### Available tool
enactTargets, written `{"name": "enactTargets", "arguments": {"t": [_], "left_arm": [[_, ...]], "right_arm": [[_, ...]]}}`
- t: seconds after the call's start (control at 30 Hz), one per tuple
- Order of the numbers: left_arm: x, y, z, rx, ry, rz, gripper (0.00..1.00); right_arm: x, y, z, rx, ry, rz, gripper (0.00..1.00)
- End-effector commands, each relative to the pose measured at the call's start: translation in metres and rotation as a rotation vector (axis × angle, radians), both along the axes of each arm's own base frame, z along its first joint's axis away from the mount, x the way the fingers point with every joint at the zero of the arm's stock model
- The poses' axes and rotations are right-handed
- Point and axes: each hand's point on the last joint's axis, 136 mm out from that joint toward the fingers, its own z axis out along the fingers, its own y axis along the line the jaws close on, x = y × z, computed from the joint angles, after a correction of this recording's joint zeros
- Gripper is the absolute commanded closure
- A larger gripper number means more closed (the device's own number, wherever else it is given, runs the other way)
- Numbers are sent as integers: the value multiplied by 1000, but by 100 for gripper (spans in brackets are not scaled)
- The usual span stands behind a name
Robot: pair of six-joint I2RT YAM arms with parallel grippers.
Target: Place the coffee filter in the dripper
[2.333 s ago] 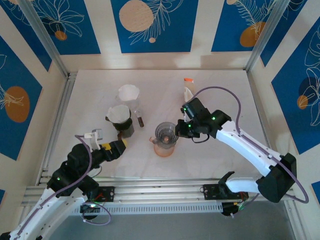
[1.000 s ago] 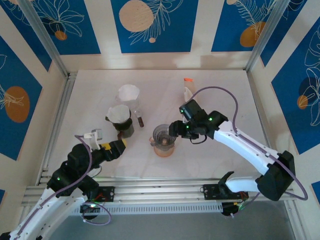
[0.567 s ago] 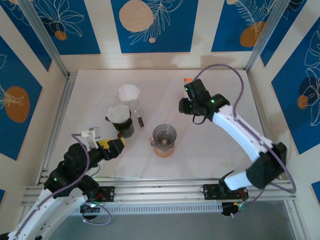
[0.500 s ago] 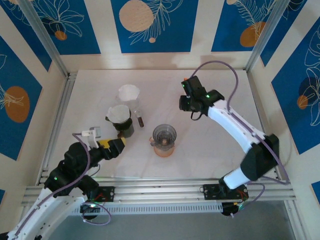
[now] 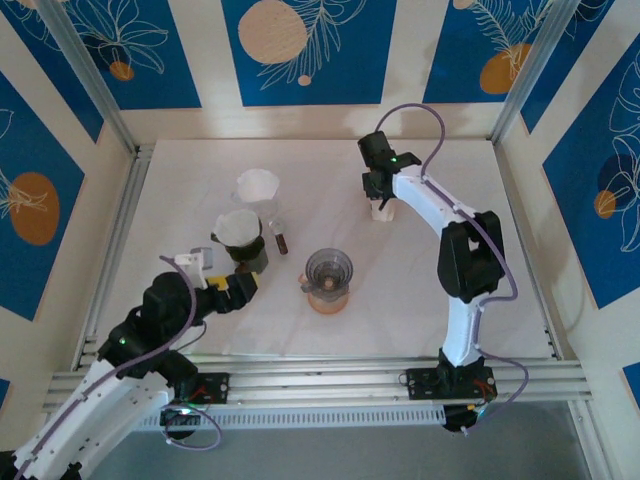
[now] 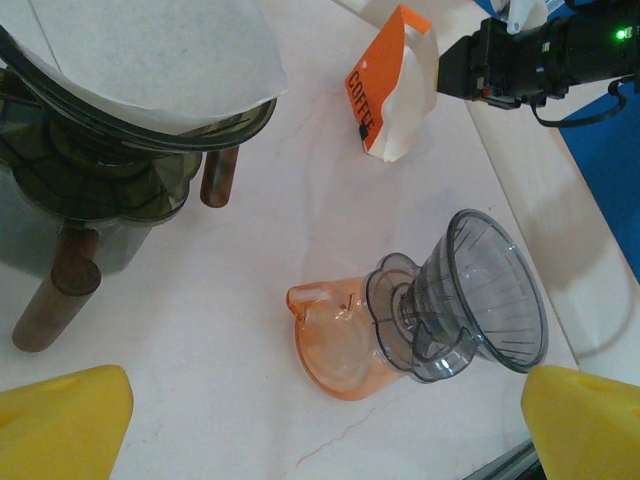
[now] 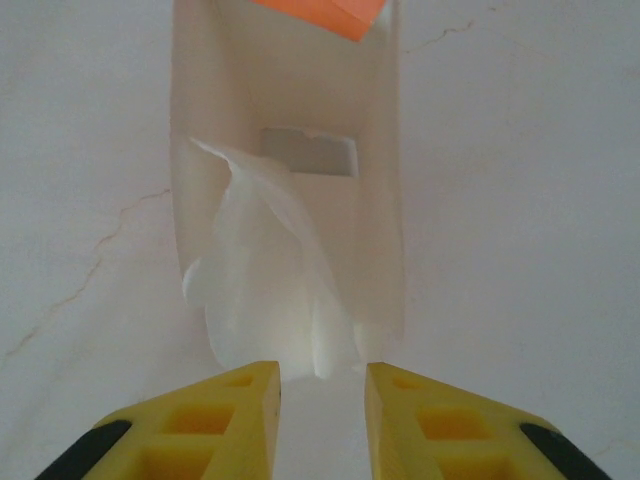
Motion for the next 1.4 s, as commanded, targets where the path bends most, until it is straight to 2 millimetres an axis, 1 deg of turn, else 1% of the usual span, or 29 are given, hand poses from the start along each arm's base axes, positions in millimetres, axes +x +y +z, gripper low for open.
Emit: {"name": "enactTargets", "arguments": {"t": [0.0,0.23,0.57,0.67,0.77,0.9,0.93,1.0,1.1,1.2,1.3,1.37], "left_arm": [[7,-2,21,-17,-69,0,0],[12,-5,17,-9,-59,0,0],[12,-6,15,-11,-53,-1,0],[12,-6,15,-12,-53,0,0],[12,-6,15,-11,-50,-2,0],[12,-5,15,-10,-51,1,0],[12,-6,15,-11,-51,0,0],[12,-5,14,-9,-52,1,0],[11,-6,16,-17,-52,-3,0],[10,-8,18,-27,-55,-13,0],[9,-12,20,-44,-52,-33,0],[7,-15,23,-59,-48,-50,0]], "right_arm": [[17,-2,11,-37,-41,17,71],[30,-6,2,-94,-32,30,72],[36,-3,-13,-130,-10,54,73],[37,-3,-19,-147,0,57,77],[38,-5,-22,-158,2,51,85],[36,-4,-16,-155,-17,47,100],[34,-3,-12,-152,-27,47,100],[31,-2,-4,-144,-42,47,100],[17,-1,11,-113,-52,37,100],[-6,2,30,-50,-64,28,100],[-33,4,48,-16,-77,19,100],[-53,8,64,-11,-104,32,100]]}}
